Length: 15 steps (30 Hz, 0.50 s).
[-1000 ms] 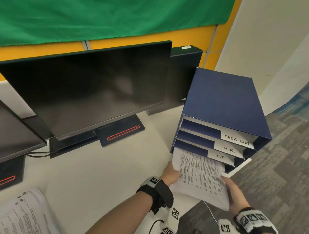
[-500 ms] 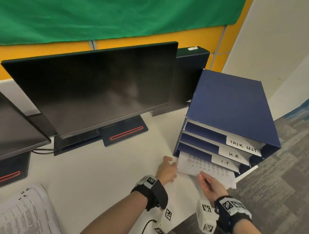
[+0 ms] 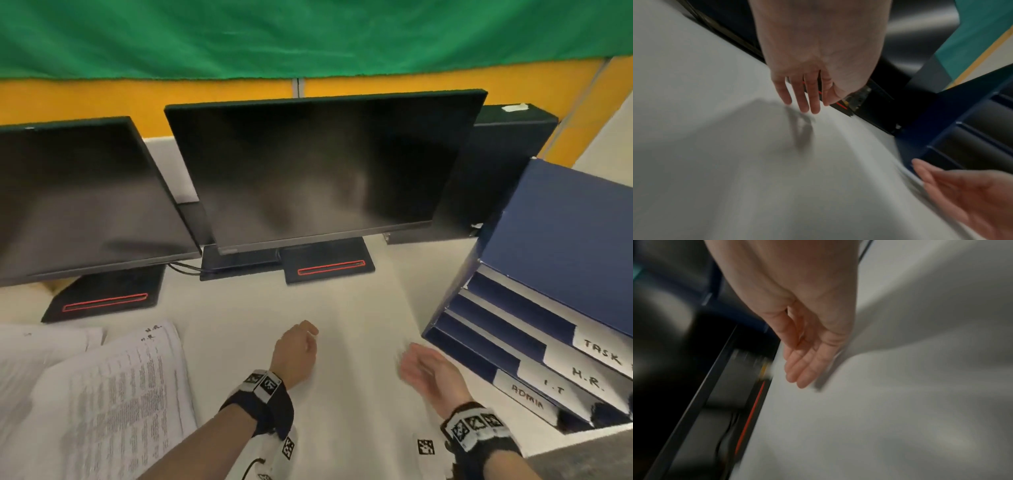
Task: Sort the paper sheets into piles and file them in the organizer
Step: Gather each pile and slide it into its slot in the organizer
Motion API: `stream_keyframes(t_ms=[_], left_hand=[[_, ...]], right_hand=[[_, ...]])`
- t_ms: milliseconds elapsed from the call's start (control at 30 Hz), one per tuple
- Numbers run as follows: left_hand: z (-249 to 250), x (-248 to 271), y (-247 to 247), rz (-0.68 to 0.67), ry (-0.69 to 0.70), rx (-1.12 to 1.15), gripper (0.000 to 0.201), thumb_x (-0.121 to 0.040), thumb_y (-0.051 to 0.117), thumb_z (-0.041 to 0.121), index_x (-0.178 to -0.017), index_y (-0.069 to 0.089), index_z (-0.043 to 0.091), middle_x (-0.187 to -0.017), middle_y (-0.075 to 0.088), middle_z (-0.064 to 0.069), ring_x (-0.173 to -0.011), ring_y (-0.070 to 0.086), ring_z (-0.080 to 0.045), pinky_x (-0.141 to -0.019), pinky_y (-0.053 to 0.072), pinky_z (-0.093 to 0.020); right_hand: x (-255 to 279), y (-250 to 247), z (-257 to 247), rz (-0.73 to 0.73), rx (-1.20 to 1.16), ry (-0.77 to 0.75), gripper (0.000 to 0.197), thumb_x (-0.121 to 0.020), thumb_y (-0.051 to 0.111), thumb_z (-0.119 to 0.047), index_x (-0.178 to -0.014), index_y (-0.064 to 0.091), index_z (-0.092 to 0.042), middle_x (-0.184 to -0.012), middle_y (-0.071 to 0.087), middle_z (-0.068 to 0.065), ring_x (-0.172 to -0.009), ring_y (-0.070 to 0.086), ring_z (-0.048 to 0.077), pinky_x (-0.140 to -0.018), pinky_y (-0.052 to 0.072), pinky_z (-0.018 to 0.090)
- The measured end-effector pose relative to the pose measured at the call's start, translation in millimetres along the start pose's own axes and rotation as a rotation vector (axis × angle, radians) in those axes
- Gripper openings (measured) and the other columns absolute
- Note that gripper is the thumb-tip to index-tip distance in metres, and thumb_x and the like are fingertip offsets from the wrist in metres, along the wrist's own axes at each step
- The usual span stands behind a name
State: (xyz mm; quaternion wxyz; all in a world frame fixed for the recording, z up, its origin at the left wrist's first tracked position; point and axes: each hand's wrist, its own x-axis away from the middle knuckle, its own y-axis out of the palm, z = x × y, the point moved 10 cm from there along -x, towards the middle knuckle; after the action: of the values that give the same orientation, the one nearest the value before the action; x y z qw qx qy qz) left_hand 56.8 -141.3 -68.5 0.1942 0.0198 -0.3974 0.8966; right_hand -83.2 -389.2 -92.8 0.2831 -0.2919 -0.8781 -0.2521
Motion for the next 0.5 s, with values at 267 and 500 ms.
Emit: stream_keyframes(t_ms=[267, 500], left_hand=[[-168.1, 70.5, -168.7, 0.531, -0.657, -0.420, 0.051, -0.094, 0.039, 0.036, -0.140, 0.030, 0.018, -0.146, 0.032, -0.010, -0.136, 0.027, -0.029, -0.113, 0.018, -0.052], [-265.7, 119.0, -161.2, 0.360, -1.083, -0.185, 0.073, -0.086, 0.015, 0.058, -0.146, 0.022, 0.016, -0.152, 0.023, -0.015, -0.136, 0.020, -0.042, -0.108, 0.019, -0.063]], right_hand=[[7.1, 173.8, 87.7, -0.374, 0.455, 0.238, 0.013, -0.084, 0.063, -0.011, -0.094, 0.064, -0.003, -0.078, 0.063, 0.015, -0.065, 0.061, 0.028, -0.065, 0.053, 0.038], [19.5, 255.5, 122.6, -0.505, 0.607, 0.269, 0.018, -0.084, 0.063, -0.018, -0.097, 0.062, -0.006, -0.086, 0.064, 0.012, -0.077, 0.062, 0.027, -0.075, 0.056, 0.042]])
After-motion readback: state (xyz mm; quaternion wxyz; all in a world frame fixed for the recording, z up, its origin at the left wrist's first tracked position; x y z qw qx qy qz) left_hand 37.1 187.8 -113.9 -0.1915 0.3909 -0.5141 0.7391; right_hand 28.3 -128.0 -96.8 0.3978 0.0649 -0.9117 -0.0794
